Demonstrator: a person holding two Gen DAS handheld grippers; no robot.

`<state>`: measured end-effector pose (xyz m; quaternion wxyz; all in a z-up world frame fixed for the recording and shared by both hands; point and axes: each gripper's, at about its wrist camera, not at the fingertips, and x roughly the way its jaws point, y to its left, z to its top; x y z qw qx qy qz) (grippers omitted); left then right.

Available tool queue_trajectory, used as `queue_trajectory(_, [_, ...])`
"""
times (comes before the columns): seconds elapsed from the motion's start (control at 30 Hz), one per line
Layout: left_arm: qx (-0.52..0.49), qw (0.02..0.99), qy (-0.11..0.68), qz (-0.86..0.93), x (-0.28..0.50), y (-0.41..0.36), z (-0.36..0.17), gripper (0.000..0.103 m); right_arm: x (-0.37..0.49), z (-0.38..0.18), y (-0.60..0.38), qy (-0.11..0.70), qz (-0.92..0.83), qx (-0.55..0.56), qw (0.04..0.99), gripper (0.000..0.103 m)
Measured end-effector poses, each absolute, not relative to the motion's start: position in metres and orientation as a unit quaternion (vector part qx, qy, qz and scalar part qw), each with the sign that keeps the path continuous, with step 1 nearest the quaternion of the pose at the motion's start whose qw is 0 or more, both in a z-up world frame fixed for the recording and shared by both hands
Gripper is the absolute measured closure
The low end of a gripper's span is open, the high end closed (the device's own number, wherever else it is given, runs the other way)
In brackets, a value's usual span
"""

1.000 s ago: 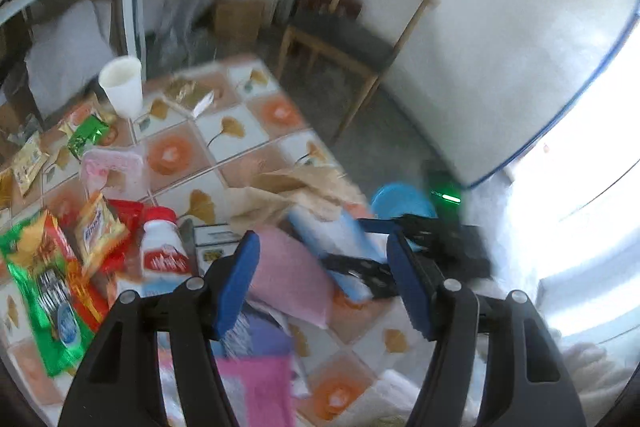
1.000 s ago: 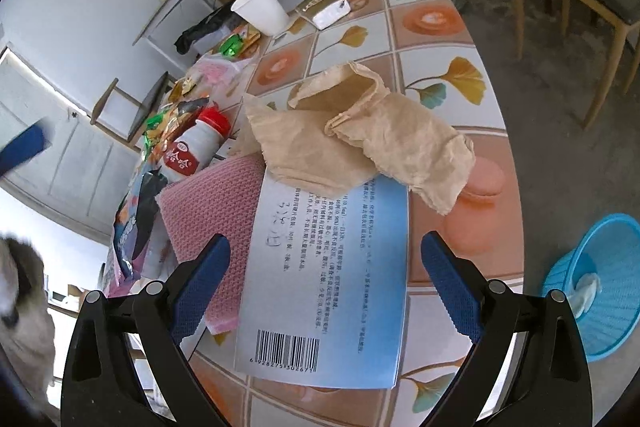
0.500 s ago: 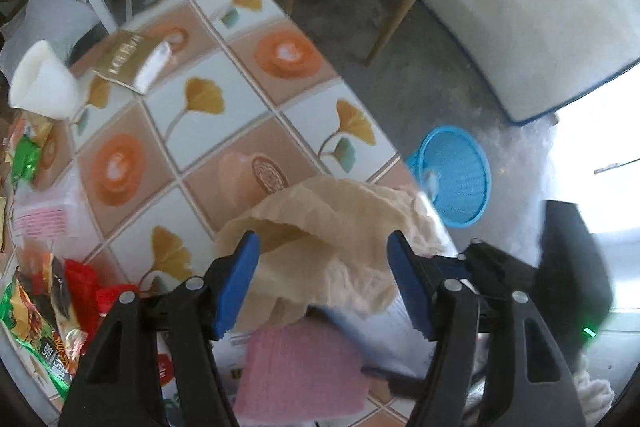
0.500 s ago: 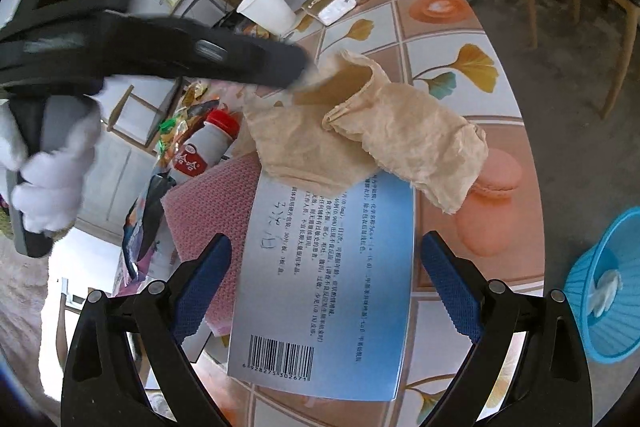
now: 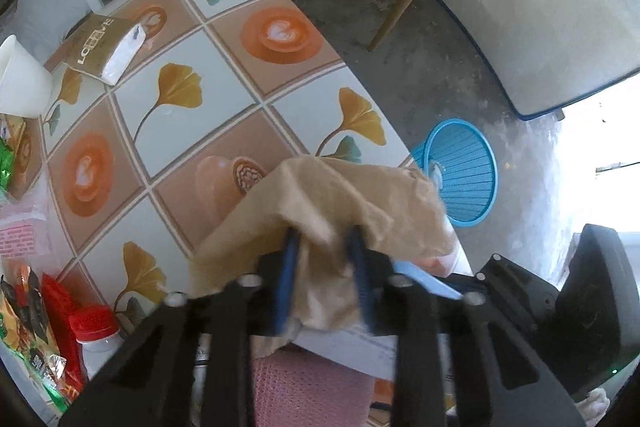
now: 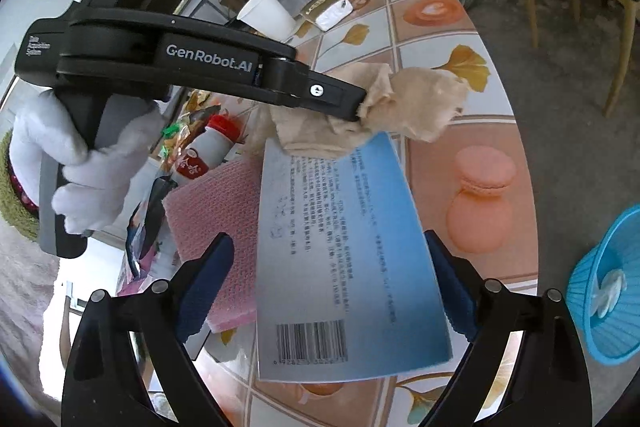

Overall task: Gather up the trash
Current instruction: 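Lift the tan cloth with the left gripper while the right gripper grasps the blue-and-white box, then carry cloth and box to the blue wastebasket and open both grippers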

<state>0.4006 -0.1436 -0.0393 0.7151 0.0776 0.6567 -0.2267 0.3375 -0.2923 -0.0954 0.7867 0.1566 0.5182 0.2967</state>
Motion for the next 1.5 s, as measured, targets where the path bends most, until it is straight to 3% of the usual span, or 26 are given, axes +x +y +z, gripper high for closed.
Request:
queue_trajectory(0.07, [0.082, 0.719, 0.653, -0.226, 0.4, -0.143, -0.038, 0.098, 0.339, -0.096, -0.293, 0.52, 0.294, 0.158, 0.787, 0.016])
queue_trajectory(0.13, [0.082, 0.725, 0.646, -0.226, 0.399, -0.14, -0.036, 0.1, 0.34, -0.097, -0.295, 0.521, 0.291, 0.159, 0.787, 0.02])
queue_trajectory(0.37, [0.062, 0.755, 0.617, -0.214, 0.403, -0.123, -0.016, 0.102, 0.342, -0.093, -0.293, 0.524, 0.278, 0.136, 0.794, 0.022])
queue_trajectory(0.73, [0.042, 0.794, 0.57, -0.207, 0.393, -0.1, 0.018, 0.102, 0.325, -0.083, -0.268, 0.526, 0.268, 0.014, 0.807, 0.023])
queue_trajectory(0.8, [0.037, 0.796, 0.568, -0.206, 0.388, -0.098, 0.019, 0.102, 0.325, -0.087, -0.266, 0.53, 0.259, 0.006, 0.808, 0.032])
queue_trajectory(1.2, [0.014, 0.816, 0.54, -0.205, 0.355, -0.074, 0.062, 0.102, 0.316, -0.074, -0.297, 0.517, 0.235, 0.094, 0.818, 0.033])
queue_trajectory(1.5, [0.03, 0.825, 0.516, -0.227, 0.323, -0.103, 0.098, 0.102, 0.285, -0.061, -0.355, 0.481, 0.232, 0.203, 0.82, 0.033])
